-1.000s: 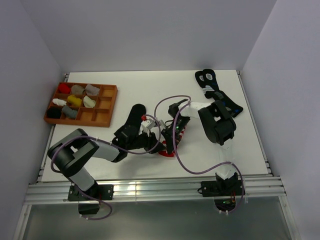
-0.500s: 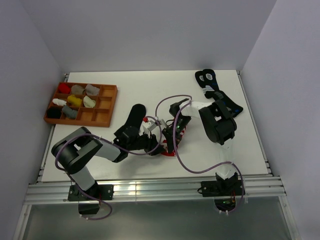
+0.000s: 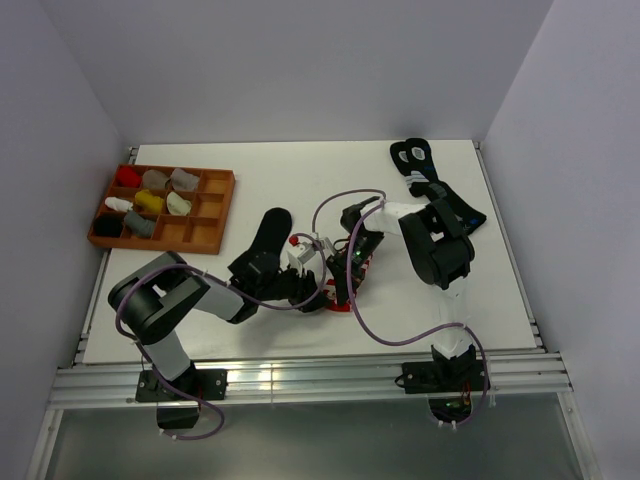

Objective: Roll the socks
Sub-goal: Roll the sock at the center of the board.

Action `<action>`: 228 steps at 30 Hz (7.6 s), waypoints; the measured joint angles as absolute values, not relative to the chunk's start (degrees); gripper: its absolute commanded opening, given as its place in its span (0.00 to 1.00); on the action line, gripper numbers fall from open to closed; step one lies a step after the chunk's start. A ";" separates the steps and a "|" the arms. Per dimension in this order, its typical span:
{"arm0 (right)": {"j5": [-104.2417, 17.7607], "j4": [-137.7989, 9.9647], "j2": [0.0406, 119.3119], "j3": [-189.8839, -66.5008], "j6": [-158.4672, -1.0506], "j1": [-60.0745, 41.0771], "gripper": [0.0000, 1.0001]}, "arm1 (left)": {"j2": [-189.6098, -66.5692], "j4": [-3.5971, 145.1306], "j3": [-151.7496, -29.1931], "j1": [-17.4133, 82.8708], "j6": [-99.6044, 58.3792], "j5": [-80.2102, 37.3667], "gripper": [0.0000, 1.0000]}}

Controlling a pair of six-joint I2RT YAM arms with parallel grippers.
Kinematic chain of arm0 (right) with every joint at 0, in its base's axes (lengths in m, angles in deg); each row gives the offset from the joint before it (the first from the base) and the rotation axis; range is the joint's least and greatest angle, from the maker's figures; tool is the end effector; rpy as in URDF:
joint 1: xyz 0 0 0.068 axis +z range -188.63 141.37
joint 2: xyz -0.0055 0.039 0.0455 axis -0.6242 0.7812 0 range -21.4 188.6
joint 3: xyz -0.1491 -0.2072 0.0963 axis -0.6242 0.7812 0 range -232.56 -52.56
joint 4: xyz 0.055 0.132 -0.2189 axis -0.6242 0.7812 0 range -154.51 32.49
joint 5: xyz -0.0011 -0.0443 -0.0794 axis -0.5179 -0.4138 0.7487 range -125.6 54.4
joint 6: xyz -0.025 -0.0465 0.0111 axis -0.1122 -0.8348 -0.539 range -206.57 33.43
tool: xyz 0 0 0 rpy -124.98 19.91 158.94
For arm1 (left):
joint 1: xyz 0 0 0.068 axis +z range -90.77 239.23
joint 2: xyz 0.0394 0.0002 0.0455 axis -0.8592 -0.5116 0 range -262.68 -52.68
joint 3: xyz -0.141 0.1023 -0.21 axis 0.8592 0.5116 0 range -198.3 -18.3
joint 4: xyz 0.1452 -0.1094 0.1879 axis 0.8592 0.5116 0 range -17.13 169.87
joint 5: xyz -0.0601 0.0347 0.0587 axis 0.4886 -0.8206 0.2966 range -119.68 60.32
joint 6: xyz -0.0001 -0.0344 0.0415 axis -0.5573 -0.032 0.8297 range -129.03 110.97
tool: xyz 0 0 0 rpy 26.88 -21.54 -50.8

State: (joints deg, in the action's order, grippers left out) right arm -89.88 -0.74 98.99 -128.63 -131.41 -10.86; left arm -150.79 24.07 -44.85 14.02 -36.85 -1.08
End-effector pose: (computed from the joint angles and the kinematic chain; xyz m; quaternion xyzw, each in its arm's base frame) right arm 0.2886 0.1846 0.1229 0.4624 -0.7508 -0.4662 0.0716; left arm 0.1913 -0.2169 0.1207 0.2572 0.7770 -0.4846 0.3088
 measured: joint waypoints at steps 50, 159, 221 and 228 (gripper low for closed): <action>-86.03 -7.06 96.33 -125.02 -125.45 -12.23 0.12 | -152.80 35.97 -52.26 10.80 -34.64 -4.76 0.00; -73.36 -25.05 78.43 -110.86 -130.25 -4.91 0.13 | -154.70 69.71 -66.07 14.26 -71.42 -3.66 0.35; -82.62 -0.13 97.16 -124.87 -132.03 -12.36 0.23 | -152.97 43.37 -57.22 1.86 -40.12 -18.94 0.02; -79.76 -5.29 90.34 -119.78 -126.67 -13.37 0.43 | -155.84 47.51 -62.03 1.86 -44.93 -18.55 0.00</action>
